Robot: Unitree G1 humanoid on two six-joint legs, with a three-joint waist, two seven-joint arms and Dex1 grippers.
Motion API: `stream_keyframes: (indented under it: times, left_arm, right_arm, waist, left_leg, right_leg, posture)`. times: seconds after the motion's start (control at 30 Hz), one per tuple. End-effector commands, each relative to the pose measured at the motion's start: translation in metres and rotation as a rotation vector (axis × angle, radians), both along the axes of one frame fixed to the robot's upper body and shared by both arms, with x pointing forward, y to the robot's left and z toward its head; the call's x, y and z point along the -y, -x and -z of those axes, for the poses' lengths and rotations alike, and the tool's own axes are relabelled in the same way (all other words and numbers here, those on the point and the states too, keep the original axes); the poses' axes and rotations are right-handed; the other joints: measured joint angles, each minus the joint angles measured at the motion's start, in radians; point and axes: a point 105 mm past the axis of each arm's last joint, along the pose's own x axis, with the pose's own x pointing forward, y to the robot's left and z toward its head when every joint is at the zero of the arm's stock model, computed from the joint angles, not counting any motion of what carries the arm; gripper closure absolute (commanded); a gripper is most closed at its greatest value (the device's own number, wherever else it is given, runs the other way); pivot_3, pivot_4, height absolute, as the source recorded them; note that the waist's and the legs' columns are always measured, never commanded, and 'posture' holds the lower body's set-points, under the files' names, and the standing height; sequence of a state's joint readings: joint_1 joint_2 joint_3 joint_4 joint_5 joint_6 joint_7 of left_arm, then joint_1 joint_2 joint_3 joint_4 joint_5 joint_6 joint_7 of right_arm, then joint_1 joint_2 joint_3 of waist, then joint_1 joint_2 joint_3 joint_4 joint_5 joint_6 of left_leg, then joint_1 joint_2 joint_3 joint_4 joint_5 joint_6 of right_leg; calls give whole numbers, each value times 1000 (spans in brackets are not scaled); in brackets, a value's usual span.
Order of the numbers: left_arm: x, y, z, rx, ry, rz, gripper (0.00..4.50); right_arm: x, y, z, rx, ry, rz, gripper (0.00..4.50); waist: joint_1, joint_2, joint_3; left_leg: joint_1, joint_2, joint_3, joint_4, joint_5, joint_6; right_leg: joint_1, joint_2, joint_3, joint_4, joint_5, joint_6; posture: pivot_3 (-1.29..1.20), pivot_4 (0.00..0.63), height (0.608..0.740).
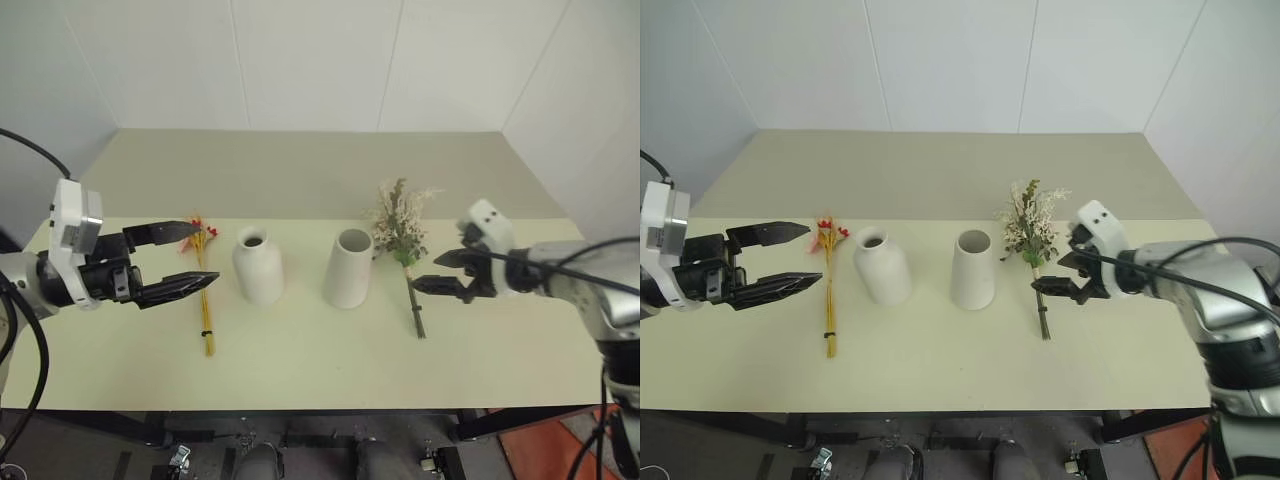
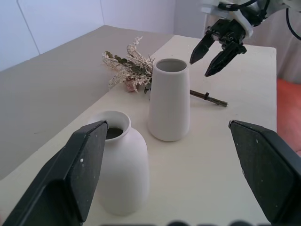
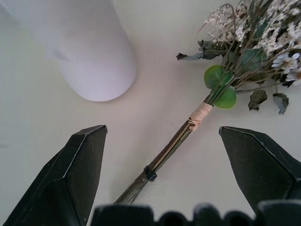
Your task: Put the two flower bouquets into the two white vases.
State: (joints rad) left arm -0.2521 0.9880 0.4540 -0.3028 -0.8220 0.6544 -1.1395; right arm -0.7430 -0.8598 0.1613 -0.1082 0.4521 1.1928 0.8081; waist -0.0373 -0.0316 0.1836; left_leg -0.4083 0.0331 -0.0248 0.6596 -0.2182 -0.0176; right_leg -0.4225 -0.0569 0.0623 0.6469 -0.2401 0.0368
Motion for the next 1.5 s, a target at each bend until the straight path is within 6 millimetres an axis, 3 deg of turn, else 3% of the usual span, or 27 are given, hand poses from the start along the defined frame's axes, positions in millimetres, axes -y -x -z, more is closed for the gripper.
stream_keyframes:
  times: [0.03, 0.23, 0.37, 0.57, 0.67, 0.8, 0.93, 1.03, 1.2, 1.3, 1.5]
  left_arm:
    - [1, 0, -6, 42, -8, 10, 14]
    - [3, 2, -5, 52, 2, 8, 14]
    - [2, 5, -4, 53, 0, -3, 0]
    - [1, 9, -3, 54, -2, -14, 0]
    - [0, 10, -3, 53, -4, -16, 0]
    - [1, 8, -3, 53, -6, -12, 0]
    - [1, 5, -4, 47, -7, 1, 0]
    - [3, 2, -4, 38, -10, 19, 0]
    - [4, -2, -5, 33, -17, 38, 0]
    - [4, -4, -6, 33, -20, 43, 0]
    - [3, -2, -8, 37, -27, 41, 0]
  right_arm:
    - [0, -17, 18, -77, 90, 95, 0]
    - [-11, -55, 37, -103, 101, 220, 0]
    - [-11, -74, 37, -63, 125, 298, 1226]
    - [-6, -74, 30, -52, 113, 304, 3281]
    - [2, -74, 17, 4, 78, 345, 4260]
    - [10, -78, -21, 203, -86, 412, 4272]
    - [14, -71, -86, 562, -418, 459, 4272]
    - [-9, -46, -144, 696, -790, 313, 4272]
    - [-56, -17, -192, 790, -990, 114, 4272]
    - [-81, -10, -196, 767, -1032, 43, 4272]
    - [-109, -11, -156, 691, -953, -19, 4272]
  waist:
    - [-2, 0, 0]
    - [-10, 0, 0]
    - [-11, -1, -1]
    - [-9, -1, 0]
    - [-9, -1, 0]
    - [-6, 0, 0]
    - [-8, 0, 0]
    - [-13, 0, 0]
    - [-19, 1, 0]
    - [-24, 1, 0]
    - [-20, 1, 0]
  left_leg:
    - [0, 0, 0, 0, 0, 0]
    - [-1, 0, 0, 0, 0, 0]
    - [1, 0, 0, 0, 0, 0]
    - [1, 0, 0, 0, 0, 0]
    - [0, 0, 0, 0, 0, 0]
    - [-2, 0, 0, 0, 0, 0]
    - [-2, 0, 0, -1, 0, 0]
    - [-1, 1, 0, -1, 0, 0]
    - [0, 1, 0, -1, 0, 0]
    - [0, 2, 0, -1, 0, 0]
    - [0, 1, 0, -1, 0, 0]
  right_leg:
    - [0, 0, 0, 1, 0, 0]
    - [-2, 0, 0, 1, 0, 0]
    - [0, 0, 0, 1, 1, 0]
    - [0, 1, 0, 1, 1, -1]
    - [-1, 1, 0, 1, 1, -1]
    - [-2, 0, 0, 1, 1, 0]
    - [-2, 0, 0, 1, 1, 0]
    - [-2, 1, 1, 1, 2, 0]
    - [-2, 1, 1, 2, 2, 0]
    - [-2, 2, 1, 3, 2, -1]
    - [-2, 1, 0, 2, 2, -1]
  posture:
    - [0, 150, 740]
    - [0, 150, 740]
    - [0, 150, 740]
    - [0, 150, 740]
    - [0, 150, 740]
    - [0, 150, 740]
    - [0, 150, 740]
    - [0, 150, 740]
    - [0, 150, 740]
    - [0, 150, 740]
    - [0, 150, 740]
